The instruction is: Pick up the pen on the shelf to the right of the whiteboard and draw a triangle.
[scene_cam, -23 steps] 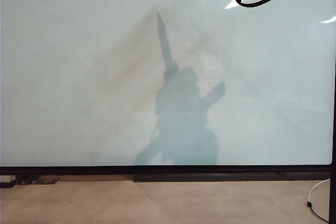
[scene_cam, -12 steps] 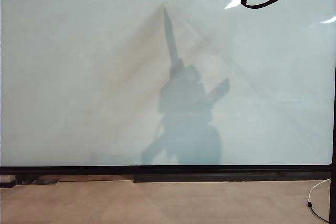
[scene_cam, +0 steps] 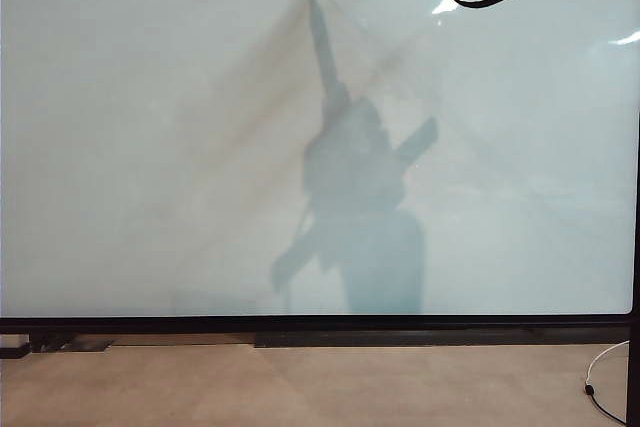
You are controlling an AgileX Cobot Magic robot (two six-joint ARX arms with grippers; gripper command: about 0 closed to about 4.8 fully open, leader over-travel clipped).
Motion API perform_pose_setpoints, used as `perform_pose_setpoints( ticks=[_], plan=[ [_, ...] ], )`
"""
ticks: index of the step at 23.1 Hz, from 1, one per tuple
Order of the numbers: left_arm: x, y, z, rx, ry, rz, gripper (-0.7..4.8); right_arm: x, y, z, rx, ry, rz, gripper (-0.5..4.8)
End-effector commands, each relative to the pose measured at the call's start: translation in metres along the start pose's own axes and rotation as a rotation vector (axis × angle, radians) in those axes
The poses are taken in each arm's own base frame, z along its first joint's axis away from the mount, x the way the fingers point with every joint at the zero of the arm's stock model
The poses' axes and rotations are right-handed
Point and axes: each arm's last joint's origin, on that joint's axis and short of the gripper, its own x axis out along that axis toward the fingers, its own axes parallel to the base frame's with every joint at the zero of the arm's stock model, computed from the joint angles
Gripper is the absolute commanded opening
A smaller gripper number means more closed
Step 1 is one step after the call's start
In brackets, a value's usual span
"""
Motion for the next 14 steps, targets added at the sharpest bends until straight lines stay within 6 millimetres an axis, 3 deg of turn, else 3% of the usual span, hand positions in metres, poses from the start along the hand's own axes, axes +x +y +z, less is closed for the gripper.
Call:
perform_pose_setpoints(
  ticks=[1,14],
  plan=[
    [0.000,0.000,0.002,0.002,-0.013,-0.002,-0.05,0.001,0.000,0.003,-0.003,-0.018,0.005,-0.05],
    [0.000,0.000,0.002,0.002,-0.013,-0.002,-0.05,0.007,0.002,-0.014,-0.001,0.028,-0.008,-0.06]
  ],
)
